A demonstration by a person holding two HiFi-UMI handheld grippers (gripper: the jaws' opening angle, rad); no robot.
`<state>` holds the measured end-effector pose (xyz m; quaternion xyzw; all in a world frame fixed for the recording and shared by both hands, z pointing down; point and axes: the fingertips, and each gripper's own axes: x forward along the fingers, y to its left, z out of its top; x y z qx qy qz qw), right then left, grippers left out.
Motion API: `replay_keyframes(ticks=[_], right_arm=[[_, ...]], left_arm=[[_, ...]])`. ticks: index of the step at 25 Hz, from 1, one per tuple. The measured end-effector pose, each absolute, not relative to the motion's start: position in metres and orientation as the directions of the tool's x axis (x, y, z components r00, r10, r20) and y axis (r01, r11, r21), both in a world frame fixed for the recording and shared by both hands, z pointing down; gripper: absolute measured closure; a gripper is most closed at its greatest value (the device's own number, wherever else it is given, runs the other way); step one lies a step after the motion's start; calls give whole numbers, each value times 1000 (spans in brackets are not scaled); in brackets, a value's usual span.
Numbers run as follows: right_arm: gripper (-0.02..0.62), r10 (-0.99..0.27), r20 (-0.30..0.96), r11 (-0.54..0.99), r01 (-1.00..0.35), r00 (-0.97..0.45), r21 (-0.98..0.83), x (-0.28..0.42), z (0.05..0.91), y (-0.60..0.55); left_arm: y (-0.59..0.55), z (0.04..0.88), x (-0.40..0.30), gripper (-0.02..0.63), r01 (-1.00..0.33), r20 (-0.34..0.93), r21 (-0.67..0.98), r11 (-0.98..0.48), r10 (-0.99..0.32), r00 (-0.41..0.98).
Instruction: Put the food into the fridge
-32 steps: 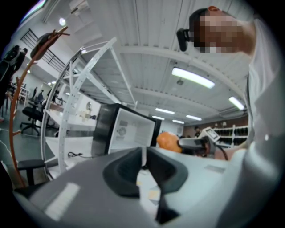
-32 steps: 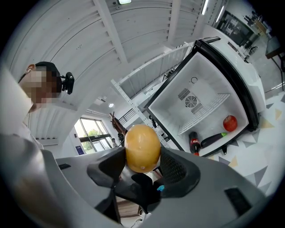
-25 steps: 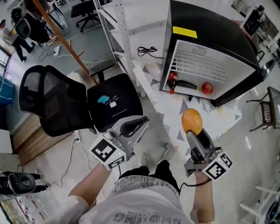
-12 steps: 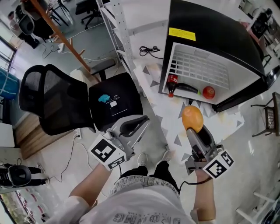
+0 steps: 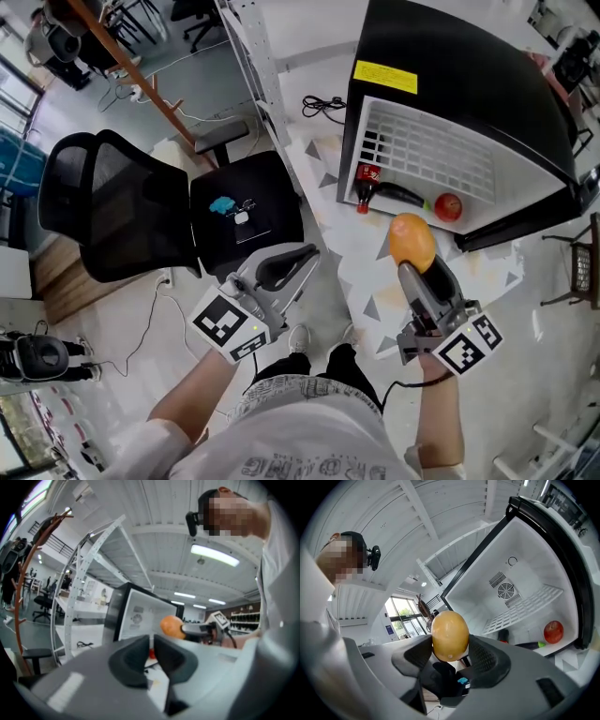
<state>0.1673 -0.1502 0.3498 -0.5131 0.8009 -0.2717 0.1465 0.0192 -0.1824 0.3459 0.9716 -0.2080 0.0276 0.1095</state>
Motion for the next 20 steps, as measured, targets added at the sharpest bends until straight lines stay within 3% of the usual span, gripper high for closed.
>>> replay_keyframes(ticks=[20], right_arm=[[351,-894,98,353,-823,-437,-445,221,359,-238]], left_arm=[[-210,361,53,574,-492,130,209,-845,-475,870]])
